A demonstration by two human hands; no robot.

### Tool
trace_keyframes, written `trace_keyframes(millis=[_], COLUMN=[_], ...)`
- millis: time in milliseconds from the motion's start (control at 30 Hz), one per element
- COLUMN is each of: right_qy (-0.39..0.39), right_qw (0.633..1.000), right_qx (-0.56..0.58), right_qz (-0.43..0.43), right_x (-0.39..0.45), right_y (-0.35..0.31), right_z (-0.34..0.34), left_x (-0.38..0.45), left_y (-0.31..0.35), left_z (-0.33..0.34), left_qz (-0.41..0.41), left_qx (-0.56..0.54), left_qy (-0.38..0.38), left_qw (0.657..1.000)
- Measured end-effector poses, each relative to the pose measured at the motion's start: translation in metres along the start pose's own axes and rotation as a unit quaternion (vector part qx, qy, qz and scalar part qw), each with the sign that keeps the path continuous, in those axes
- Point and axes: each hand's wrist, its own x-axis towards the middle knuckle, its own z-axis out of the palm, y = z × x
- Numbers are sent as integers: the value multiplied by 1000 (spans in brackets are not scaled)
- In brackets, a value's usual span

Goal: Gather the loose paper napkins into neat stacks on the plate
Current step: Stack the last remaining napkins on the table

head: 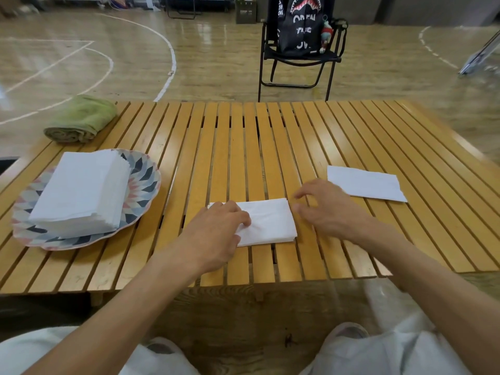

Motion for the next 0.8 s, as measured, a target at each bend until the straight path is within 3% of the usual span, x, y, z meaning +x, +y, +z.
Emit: trace_keyframes(millis=[100,167,367,467,567,633,800], right_qy=[9,-15,-36,20,158,204,154], right_qw=[991,988,987,989,987,977,966], right_qx=[-92,-92,-100,-89,3,46,114], right_qz=[94,127,120,120,41,-48,-172], right_x=[6,7,10,8,5,1,-10], right_y=[21,29,31,31,22,7,-27], right_z=[-16,-20,-11,-13,-22,-30,-31], left_x=[1,2,1,0,1,2,6], left_y=[-1,-2,-4,-4,-1,2,15], left_z=[1,2,2,2,0,-4,-17], left_qz=[-1,-2,4,7,4,12,32], left_qx=[-5,-9,-19,-23,-51,-85,-190], left_qy=[1,1,-6,-4,43,108,194], left_qw=[1000,1000,1000,1000,998,990,962])
